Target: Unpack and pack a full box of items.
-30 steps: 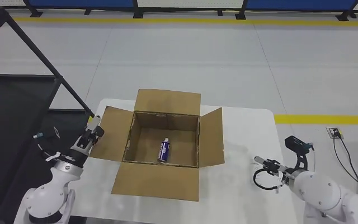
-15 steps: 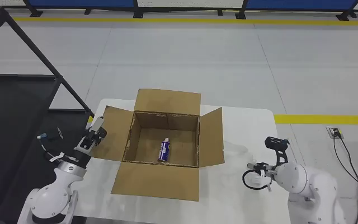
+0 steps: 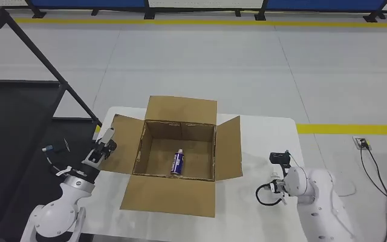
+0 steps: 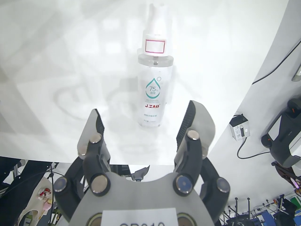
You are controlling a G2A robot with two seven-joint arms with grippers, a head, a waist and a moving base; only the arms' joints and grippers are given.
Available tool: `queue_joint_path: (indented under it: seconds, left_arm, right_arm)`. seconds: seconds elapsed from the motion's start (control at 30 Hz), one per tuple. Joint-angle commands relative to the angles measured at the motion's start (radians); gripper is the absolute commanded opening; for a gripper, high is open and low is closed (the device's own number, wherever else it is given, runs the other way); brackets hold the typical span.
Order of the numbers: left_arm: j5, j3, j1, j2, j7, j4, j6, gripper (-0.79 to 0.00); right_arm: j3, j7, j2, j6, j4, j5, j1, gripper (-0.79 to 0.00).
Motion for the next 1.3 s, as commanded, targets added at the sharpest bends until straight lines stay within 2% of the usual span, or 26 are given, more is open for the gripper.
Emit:
queue_joint_path:
  seconds: [0.0, 0.2, 0.27, 0.33, 0.4, 0.5, 0.53, 0.73, 0.83, 0.97, 1.1, 1.27]
  left_arm:
    - [0.003, 0.000, 0.000, 0.000, -0.001, -0.001, 0.001, 0.000]
    - [0.009, 0.002, 0.002, -0.002, 0.003, -0.006, 0.005, 0.000]
    - [0.011, 0.001, 0.003, -0.002, 0.005, -0.007, 0.006, 0.000]
    - [0.014, 0.000, 0.005, -0.002, 0.007, -0.008, 0.007, 0.000]
    - [0.014, -0.002, 0.007, -0.003, 0.009, -0.010, 0.007, 0.000]
    - [0.016, -0.004, 0.011, -0.003, 0.013, -0.009, 0.009, 0.000]
    - [0.015, -0.006, 0.012, -0.004, 0.014, -0.009, 0.008, 0.000]
    - [0.007, -0.020, 0.023, -0.005, 0.020, -0.008, 0.009, 0.000]
    - [0.005, -0.026, 0.027, -0.005, 0.022, -0.009, 0.006, 0.000]
    - [0.004, -0.031, 0.030, -0.006, 0.022, -0.012, 0.005, 0.000]
    - [0.002, -0.037, 0.034, -0.006, 0.020, -0.015, 0.002, 0.000]
    - [-0.011, -0.061, 0.047, -0.006, 0.024, -0.014, -0.014, 0.000]
  right_arm:
    - [0.002, -0.018, 0.001, -0.003, 0.014, 0.000, -0.002, -0.268]
    - [0.008, -0.076, 0.005, -0.022, 0.046, 0.022, -0.011, -0.299]
    - [0.005, -0.086, 0.006, -0.025, 0.053, 0.026, -0.013, -0.292]
    - [0.002, -0.091, 0.007, -0.029, 0.065, 0.032, -0.010, -0.252]
    - [-0.001, -0.094, 0.008, -0.032, 0.079, 0.033, -0.002, -0.274]
    - [-0.005, -0.088, 0.010, -0.038, 0.109, 0.038, 0.016, -0.345]
    - [-0.007, -0.088, 0.010, -0.038, 0.117, 0.040, 0.023, -0.394]
    - [-0.020, -0.083, 0.012, -0.032, 0.158, 0.043, 0.051, -0.576]
    - [-0.012, -0.095, 0.013, -0.015, 0.143, 0.056, 0.057, -0.785]
    - [0.024, -0.092, 0.017, 0.045, 0.018, 0.079, 0.031, -0.785]
    - [0.051, -0.063, 0.020, 0.124, -0.218, 0.086, -0.007, -0.785]
    - [0.032, -0.052, 0.017, 0.236, -0.537, 0.047, -0.014, -0.785]
